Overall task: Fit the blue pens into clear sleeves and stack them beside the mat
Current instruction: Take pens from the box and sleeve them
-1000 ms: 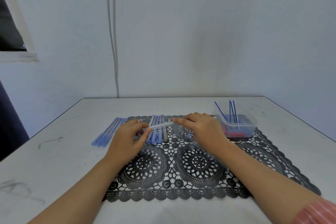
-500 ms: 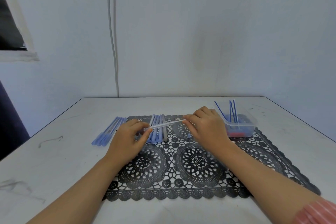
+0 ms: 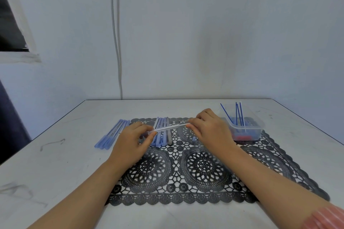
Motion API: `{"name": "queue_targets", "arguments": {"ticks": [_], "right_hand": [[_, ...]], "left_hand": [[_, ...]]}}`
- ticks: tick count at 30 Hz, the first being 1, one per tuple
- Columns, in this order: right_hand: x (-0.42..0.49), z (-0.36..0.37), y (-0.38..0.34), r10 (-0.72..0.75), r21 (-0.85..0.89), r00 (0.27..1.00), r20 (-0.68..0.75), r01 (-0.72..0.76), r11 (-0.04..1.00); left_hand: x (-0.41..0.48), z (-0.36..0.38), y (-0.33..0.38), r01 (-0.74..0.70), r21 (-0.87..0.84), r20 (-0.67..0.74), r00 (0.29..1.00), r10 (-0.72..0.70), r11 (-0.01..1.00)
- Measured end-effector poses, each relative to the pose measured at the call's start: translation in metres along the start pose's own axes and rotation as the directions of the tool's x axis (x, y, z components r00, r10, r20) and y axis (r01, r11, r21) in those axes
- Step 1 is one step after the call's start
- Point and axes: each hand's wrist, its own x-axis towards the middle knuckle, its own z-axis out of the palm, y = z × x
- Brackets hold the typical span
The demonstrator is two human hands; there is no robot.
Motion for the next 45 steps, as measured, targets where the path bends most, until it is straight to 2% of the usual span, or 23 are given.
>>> {"name": "queue_targets", "arguments": {"ticks": [5,12,17,22,29,34,38,43,45], "right_hand": [[-0.001,0.004,-0.001,-0.035,0.086,0.999,0.040,0.032,0.996],[-0.001,0.006,-0.006,-0.180,0.187,0.971,0.155,0.150,0.971],[-0.002,0.005,-0.007,-0.178,0.214,0.958,0.225,0.129,0.968],[-0.001,0.001,-0.012,-0.152,0.217,0.972,0.181,0.111,0.970],[0.001,-0.001,-0.011,-0.082,0.324,0.981,0.177,0.020,0.946],[0.001,-0.004,-0.007,-0.165,0.333,0.976,0.140,0.110,0.937],[0.000,-0.004,-0.003,-0.176,0.349,0.977,0.117,0.126,0.929],[-0.001,-0.002,-0.003,-0.206,0.318,0.966,0.159,0.148,0.936],[0.000,-0.004,-0.002,-0.166,0.306,0.967,0.192,0.101,0.947]], "left_hand": [[0.000,0.000,0.000,0.004,0.014,-0.001,1.000,-0.004,1.000],[0.000,0.000,0.000,-0.018,0.046,0.026,1.000,0.017,0.999],[0.000,0.000,0.001,-0.015,0.045,0.028,1.000,0.014,0.999],[0.000,-0.001,0.002,-0.012,0.028,0.054,0.998,0.010,1.000],[-0.001,-0.001,0.001,-0.011,0.013,0.082,0.997,0.009,1.000],[-0.002,0.001,-0.001,-0.018,-0.021,0.119,0.993,0.020,1.000],[-0.002,0.001,-0.001,-0.013,-0.078,0.148,0.989,0.024,0.997],[-0.002,0.001,-0.001,-0.007,-0.069,0.148,0.989,0.017,0.998],[-0.002,0.001,-0.001,0.001,-0.059,0.141,0.990,0.008,0.998]]}}
